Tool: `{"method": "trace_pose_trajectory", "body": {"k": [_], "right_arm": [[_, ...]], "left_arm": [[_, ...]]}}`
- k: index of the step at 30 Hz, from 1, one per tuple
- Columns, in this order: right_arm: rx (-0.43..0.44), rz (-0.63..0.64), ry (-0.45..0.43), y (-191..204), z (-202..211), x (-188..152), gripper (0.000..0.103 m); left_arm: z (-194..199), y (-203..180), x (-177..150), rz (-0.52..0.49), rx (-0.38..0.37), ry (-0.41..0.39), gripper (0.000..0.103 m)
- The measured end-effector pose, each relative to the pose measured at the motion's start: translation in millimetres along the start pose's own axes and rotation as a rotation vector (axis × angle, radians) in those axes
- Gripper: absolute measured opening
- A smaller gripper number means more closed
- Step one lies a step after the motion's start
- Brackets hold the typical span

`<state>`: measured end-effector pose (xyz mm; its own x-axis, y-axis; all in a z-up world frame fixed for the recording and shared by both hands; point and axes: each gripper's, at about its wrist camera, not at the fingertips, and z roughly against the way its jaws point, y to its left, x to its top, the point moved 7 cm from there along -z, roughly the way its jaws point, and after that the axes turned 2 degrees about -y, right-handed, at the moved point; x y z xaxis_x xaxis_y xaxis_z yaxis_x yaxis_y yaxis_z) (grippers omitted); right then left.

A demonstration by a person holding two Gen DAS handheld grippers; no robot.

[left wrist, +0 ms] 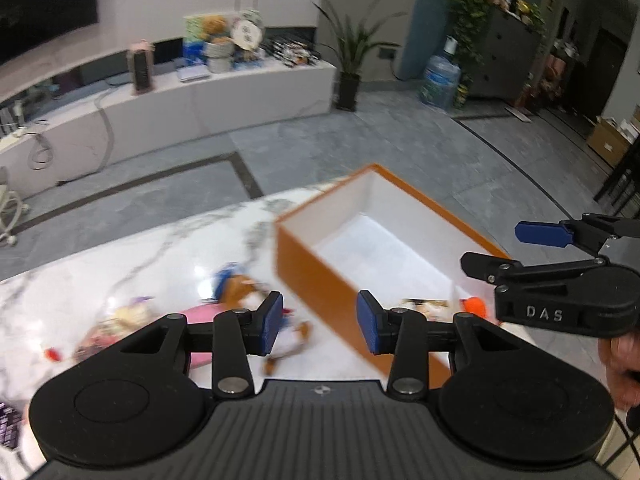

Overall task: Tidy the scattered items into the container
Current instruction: 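Move both grippers back over the remaining toys on the table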

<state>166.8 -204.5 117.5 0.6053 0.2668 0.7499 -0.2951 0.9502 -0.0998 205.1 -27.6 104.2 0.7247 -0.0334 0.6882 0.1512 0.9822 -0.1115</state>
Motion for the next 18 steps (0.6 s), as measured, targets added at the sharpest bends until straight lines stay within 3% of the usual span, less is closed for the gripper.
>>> {"method": "trace_pose_trajectory", "body": {"k": [7,18], "right_arm": [[0.083,0.050,-0.023,78,8,12,0.073],[0.177,0.112,0.025,166,0,-15,0.073]], "left_arm": [[40,75,-25,0.084,0.076,-0.017,0.051],[58,152,-89,0.224,0.123,0.016,0.052]]}}
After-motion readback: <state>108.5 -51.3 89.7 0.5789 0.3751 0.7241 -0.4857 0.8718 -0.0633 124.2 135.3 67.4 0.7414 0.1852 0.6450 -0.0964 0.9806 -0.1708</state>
